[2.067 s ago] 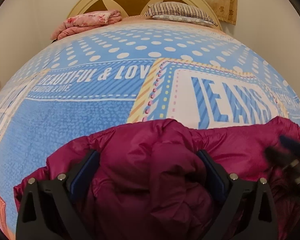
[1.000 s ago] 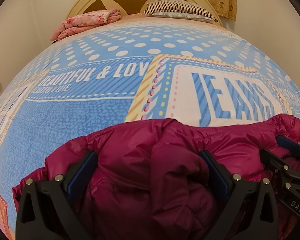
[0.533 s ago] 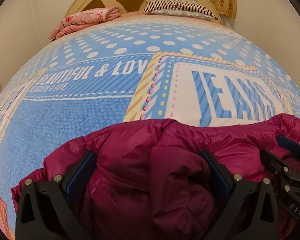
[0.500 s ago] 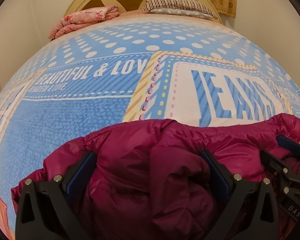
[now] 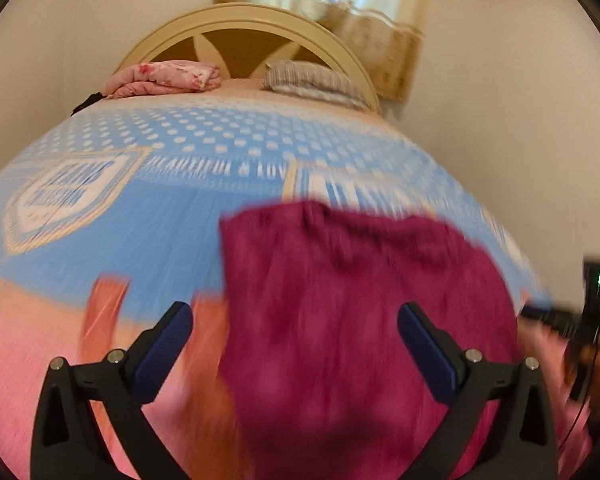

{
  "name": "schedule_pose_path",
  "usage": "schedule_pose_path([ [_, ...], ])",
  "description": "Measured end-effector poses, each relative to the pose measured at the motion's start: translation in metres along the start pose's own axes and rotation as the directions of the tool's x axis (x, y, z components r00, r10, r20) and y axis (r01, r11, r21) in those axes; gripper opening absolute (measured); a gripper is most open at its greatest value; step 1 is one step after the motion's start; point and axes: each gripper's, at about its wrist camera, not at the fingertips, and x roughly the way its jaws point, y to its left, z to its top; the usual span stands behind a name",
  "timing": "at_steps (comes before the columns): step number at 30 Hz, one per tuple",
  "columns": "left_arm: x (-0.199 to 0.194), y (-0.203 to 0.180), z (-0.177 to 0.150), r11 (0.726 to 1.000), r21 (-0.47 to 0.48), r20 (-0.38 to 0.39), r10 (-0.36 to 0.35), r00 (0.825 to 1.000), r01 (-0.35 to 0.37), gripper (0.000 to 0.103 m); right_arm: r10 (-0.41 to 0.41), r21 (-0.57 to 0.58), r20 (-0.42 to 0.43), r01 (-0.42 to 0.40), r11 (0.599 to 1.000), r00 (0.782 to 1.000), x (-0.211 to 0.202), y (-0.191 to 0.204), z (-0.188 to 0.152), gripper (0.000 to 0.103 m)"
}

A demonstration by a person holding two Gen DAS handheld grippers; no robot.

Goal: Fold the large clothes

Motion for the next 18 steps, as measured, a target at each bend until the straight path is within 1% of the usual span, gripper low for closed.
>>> schedule_pose_path([
  [2, -0.026, 0.001, -0.04, 0.999, 0.033, -0.022, 0.008, 1.0, -0.008, 0.103, -0.009, 0.024, 0.011, 0.009, 1.0, 1.0, -0.028, -0.011, -0.038, 0.066],
  [4, -0.046, 0.008, -0.075, 0.999, 0.034, -0.053, 0.013, 0.999, -0.012, 0.103, -0.011, 0.075, 0.007, 0.01, 0.997, 1.0, -0.055, -0.023, -0.08, 0.067],
  [7, -0.066, 0.013, -0.115, 1.0, 0.023, -0.082, 0.016, 0.997, -0.014, 0.103, -0.026, 0.132, 0.01, 0.024, 0.991, 1.0, -0.085, -0.033, -0.133, 0.067],
  [8, -0.072, 0.013, -0.133, 1.0, 0.026, -0.097, 0.019, 0.995, -0.016, 0.103, -0.031, 0.142, 0.01, 0.029, 0.989, 0.999, -0.092, -0.035, -0.145, 0.067],
  [10, -0.074, 0.007, -0.155, 0.999, 0.047, -0.129, 0.025, 0.991, -0.019, 0.103, -0.044, 0.165, 0.011, 0.041, 0.986, 0.999, -0.106, -0.035, -0.174, 0.067],
  [12, -0.071, 0.003, -0.173, 0.999, 0.041, -0.165, 0.009, 0.986, -0.003, 0.103, -0.057, 0.167, 0.006, 0.055, 0.984, 0.998, -0.113, -0.033, -0.194, 0.067],
  [13, -0.071, 0.001, -0.181, 1.0, 0.022, -0.175, -0.002, 0.985, 0.006, 0.103, -0.058, 0.17, 0.005, 0.056, 0.984, 0.998, -0.116, -0.031, -0.204, 0.067],
  [14, -0.073, -0.001, -0.187, 1.0, 0.012, -0.169, -0.008, 0.986, 0.01, 0.103, -0.054, 0.173, 0.01, 0.051, 0.984, 0.999, -0.119, -0.028, -0.21, 0.067],
  [15, -0.078, -0.005, -0.192, 1.0, 0.028, -0.145, 0.006, 0.989, -0.002, 0.103, -0.05, 0.173, 0.019, 0.046, 0.984, 0.999, -0.122, -0.024, -0.217, 0.067],
  [18, -0.084, -0.013, -0.198, 0.999, 0.045, -0.138, 0.017, 0.99, -0.011, 0.103, -0.022, 0.171, 0.023, 0.018, 0.985, 0.999, -0.127, -0.014, -0.229, 0.067],
])
